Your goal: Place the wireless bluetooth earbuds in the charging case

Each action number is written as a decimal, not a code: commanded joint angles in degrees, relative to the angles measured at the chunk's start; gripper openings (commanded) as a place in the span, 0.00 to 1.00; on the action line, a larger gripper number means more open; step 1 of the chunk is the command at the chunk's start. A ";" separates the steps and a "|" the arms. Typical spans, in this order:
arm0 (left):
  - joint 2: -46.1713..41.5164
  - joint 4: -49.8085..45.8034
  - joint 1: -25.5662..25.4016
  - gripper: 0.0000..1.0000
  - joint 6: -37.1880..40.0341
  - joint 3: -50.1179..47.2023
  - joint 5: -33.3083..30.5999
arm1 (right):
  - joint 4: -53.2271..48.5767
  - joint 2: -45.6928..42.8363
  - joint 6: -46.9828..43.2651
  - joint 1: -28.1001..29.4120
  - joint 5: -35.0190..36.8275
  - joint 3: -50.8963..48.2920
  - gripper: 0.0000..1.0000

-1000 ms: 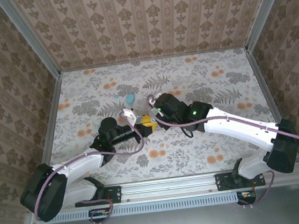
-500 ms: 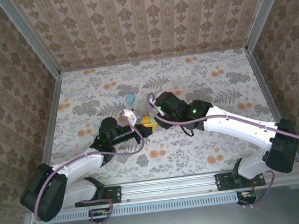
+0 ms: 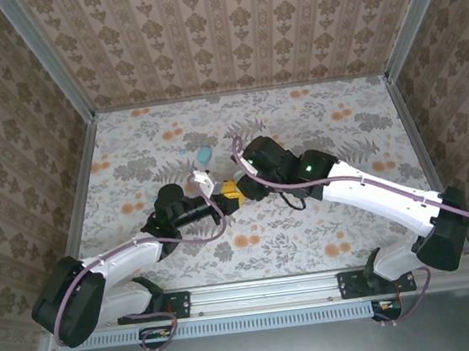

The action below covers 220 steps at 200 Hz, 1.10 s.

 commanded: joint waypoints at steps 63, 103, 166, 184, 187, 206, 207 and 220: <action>-2.06 6.62 -0.32 0.00 -1.75 -0.08 6.55 | 1.21 0.37 9.62 -14.64 -28.72 4.90 0.32; -2.51 4.96 -0.31 0.00 -1.13 0.98 6.39 | 0.51 4.01 10.77 -14.75 -35.81 4.86 0.28; -1.33 6.89 0.54 0.00 -2.55 1.25 4.94 | 2.75 -6.00 14.57 -14.67 -35.17 -5.35 0.32; -0.78 8.23 0.68 0.00 -3.37 1.16 5.11 | 3.54 -8.73 17.04 -15.20 -32.15 -7.60 0.42; -0.70 8.40 0.65 0.00 -3.48 1.16 5.13 | 3.84 -9.15 17.70 -15.37 -31.50 -7.99 0.43; -0.40 9.47 0.64 0.00 -4.12 1.10 5.31 | 9.13 -11.81 23.71 -17.45 -31.60 -11.76 0.49; -0.40 9.50 0.64 0.00 -4.16 1.13 5.27 | 9.62 -11.96 23.88 -17.59 -31.67 -12.00 0.49; -0.39 10.04 0.68 0.00 -4.40 1.08 5.20 | 14.20 -13.14 28.52 -18.63 -32.64 -14.64 0.54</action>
